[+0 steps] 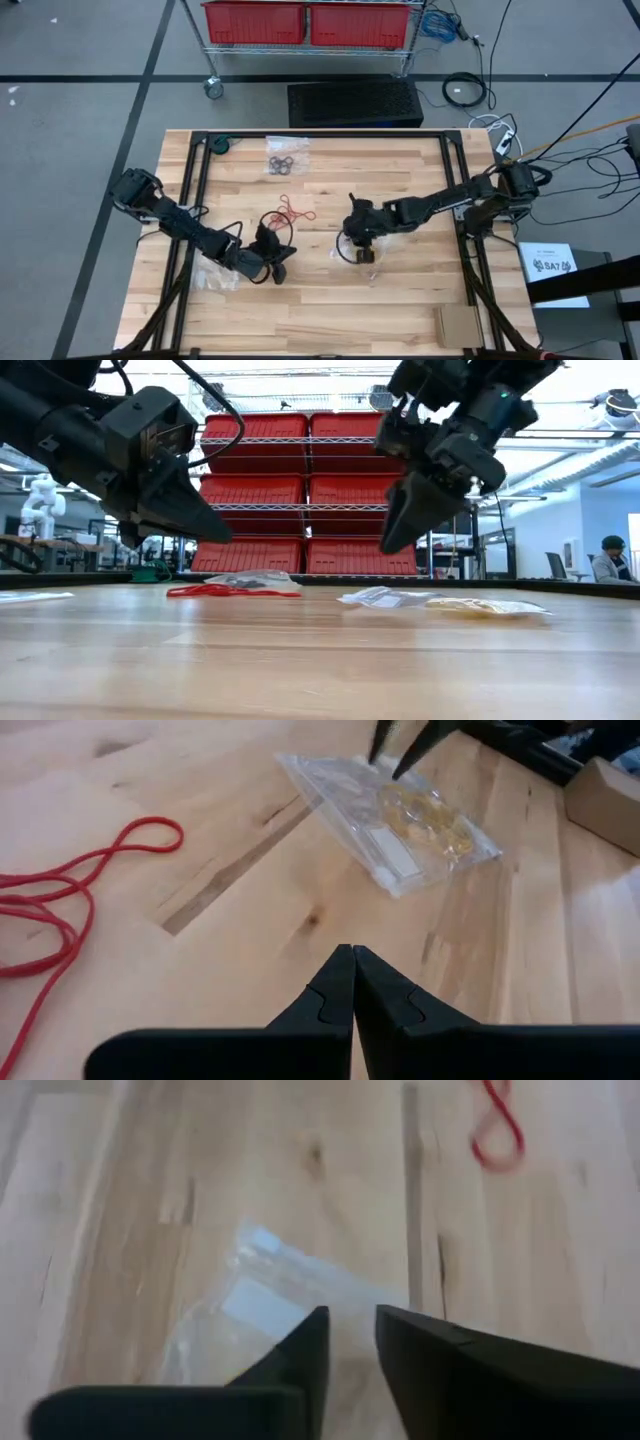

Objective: Sort rubber bands
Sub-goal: Close the bottom right transparent zip bag

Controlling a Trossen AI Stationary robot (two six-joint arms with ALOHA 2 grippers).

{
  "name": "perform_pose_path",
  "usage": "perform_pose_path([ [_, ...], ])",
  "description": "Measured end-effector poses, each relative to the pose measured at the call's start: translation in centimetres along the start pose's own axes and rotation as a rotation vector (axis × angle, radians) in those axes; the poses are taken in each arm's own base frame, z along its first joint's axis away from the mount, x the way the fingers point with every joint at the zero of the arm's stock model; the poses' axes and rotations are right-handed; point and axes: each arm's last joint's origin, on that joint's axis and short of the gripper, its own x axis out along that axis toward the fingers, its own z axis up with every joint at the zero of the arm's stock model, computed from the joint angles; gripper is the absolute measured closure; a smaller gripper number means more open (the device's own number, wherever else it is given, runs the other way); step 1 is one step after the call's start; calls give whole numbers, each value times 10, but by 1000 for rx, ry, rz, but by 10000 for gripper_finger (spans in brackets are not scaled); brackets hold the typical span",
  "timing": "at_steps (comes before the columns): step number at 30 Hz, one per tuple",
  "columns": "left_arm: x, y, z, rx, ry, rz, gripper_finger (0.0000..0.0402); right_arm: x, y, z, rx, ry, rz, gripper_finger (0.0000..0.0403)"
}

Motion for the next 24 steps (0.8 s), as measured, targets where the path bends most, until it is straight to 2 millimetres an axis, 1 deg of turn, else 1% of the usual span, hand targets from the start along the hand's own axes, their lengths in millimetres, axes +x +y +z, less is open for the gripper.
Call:
perform_pose_path([
  [4, 3, 2, 2, 13, 43, -34, 360, 13, -12, 3, -117, -49, 51, 269],
  [7, 5, 4, 3, 5, 65, -49, 335, 27, -25, 2, -120, 5, 64, 242],
  [10, 7, 6, 5, -1, 73, -52, 314, 43, -34, 2, -120, 91, 108, 231],
  [13, 8, 7, 7, -5, 74, -48, 299, 54, -38, 10, -153, 171, 169, 235],
  [16, 10, 9, 8, -7, 73, -43, 293, 61, -40, 21, -172, 267, 201, 255],
  [18, 11, 11, 10, 6, 70, -36, 292, 63, -40, 27, -171, 322, 208, 280],
  [20, 13, 13, 11, 32, 66, -28, 292, 64, -41, 33, -176, 348, 209, 315],
  [23, 16, 18, 15, 24, 53, -2, 292, 62, -42, 40, -190, 350, 213, 380],
  [24, 17, 20, 17, 24, 46, 10, 292, 61, -43, 43, -192, 350, 206, 391],
])
